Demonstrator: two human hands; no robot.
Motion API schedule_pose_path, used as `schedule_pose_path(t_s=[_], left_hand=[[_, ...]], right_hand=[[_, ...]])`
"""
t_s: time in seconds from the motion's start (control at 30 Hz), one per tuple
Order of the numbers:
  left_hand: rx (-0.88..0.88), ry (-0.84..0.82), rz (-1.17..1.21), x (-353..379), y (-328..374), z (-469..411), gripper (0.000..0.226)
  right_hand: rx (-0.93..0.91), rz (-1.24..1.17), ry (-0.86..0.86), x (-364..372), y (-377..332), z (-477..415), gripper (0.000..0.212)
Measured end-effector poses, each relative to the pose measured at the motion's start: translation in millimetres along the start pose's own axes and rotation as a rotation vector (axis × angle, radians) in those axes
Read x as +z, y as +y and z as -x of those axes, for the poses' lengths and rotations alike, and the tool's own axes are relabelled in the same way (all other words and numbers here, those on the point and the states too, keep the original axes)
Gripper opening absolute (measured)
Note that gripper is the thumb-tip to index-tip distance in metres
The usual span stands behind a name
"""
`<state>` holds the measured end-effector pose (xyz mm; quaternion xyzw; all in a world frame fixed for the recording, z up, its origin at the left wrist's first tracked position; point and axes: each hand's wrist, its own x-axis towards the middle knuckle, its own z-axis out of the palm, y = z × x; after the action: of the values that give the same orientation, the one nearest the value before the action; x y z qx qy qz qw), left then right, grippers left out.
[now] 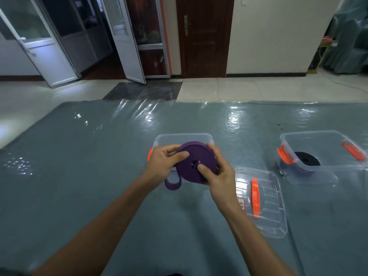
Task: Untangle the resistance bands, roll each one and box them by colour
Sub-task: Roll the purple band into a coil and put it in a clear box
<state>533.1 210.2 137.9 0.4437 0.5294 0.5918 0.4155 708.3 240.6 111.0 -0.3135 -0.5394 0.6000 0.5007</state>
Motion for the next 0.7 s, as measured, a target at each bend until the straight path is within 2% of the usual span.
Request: schedule_pose_path(t_s=[0.1, 0.2, 0.27, 0.33, 0.43, 0.5, 0.57, 0.7], left_hand=[[-0.031, 0.006, -0.051, -10, -3, 3, 0.019], [-0.043, -0.089, -0.197, -21, 4, 0, 0.019], [-0.052, -0.162, -0.270, -20, 7, -1, 0.020], [-0.057, -0.170, -0.272, -17, 6, -2, 0.019], [-0.048, -0.103, -0.145, -8, 2, -1, 0.021], [-0.035, -0.021, -0.014, -1, -4, 0, 0.025], [0.012, 0.082, 0.016, 8, -13, 0, 0.022], [0.039, 0.215, 0.016, 17, -28, -1, 0.022]], right_hand=[[-0.128, 0.329, -0.130, -8, -4, -5, 0.061], [-0.249, 0.634, -0.313, -21, -13, -16, 0.060], [-0.243, 0.709, -0.431, -22, -18, -22, 0.060], [-0.212, 0.705, -0.465, -23, -21, -26, 0.060], [-0.161, 0.577, -0.412, -26, -24, -29, 0.057], [-0.113, 0.384, -0.296, -27, -22, -28, 0.055], [-0.050, 0.196, -0.146, -21, -20, -28, 0.054], [-0.026, 0.165, 0.004, 1, -4, -18, 0.054]])
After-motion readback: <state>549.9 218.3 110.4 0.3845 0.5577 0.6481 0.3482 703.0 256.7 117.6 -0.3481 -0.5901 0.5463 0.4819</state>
